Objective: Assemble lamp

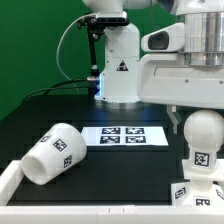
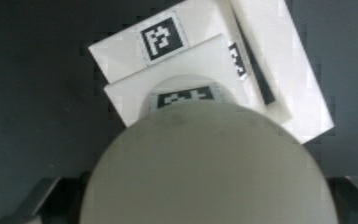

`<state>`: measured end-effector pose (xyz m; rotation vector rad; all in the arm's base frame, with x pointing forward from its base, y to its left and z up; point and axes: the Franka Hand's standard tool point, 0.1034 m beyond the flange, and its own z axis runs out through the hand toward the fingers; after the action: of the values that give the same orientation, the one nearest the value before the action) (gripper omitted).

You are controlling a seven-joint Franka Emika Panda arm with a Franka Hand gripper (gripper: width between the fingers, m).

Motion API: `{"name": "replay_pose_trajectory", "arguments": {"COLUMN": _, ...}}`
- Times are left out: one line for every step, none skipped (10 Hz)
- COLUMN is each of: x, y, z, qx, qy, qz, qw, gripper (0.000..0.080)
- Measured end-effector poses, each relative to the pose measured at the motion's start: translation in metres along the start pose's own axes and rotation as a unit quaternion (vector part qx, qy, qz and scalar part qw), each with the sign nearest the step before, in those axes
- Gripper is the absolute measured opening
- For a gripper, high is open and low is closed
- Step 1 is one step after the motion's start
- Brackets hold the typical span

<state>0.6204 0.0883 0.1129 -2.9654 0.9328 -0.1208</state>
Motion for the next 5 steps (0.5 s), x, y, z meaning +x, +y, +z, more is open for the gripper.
{"name": "replay_pose_trajectory", "arguments": {"x": 0.0, "y": 0.0005, "z": -0.0001, "qx": -0.001, "qy": -0.001, "qz": 0.008, "qw": 1.0, "gripper": 0.0576}}
{"name": "replay_pose_trajectory", "arguments": {"x": 0.0, "y": 0.0004, "z": -0.0001, "qx": -0.001, "qy": -0.001, "qz": 0.007, "qw": 1.0, "gripper": 0.0578}}
{"name": "replay_pose_trajectory", "arguments": {"x": -0.0001, "y": 0.0004, "z": 0.0001, "qx": -0.001, "qy": -0.001, "qz": 0.007, "qw": 1.0, "gripper": 0.0578}}
{"name": "replay_pose_trajectory", "arguments": {"x": 0.0003, "y": 0.0001, "z": -0.0008, "qx": 0.0, "qy": -0.001, "qz": 0.007, "qw": 1.0, "gripper": 0.0684}}
{"name": "replay_pose_trajectory", "arguments": {"x": 0.003, "y": -0.0018, "z": -0.008, "qx": 0.006, "qy": 0.002, "qz": 0.006, "qw": 1.0, "gripper": 0.0684}}
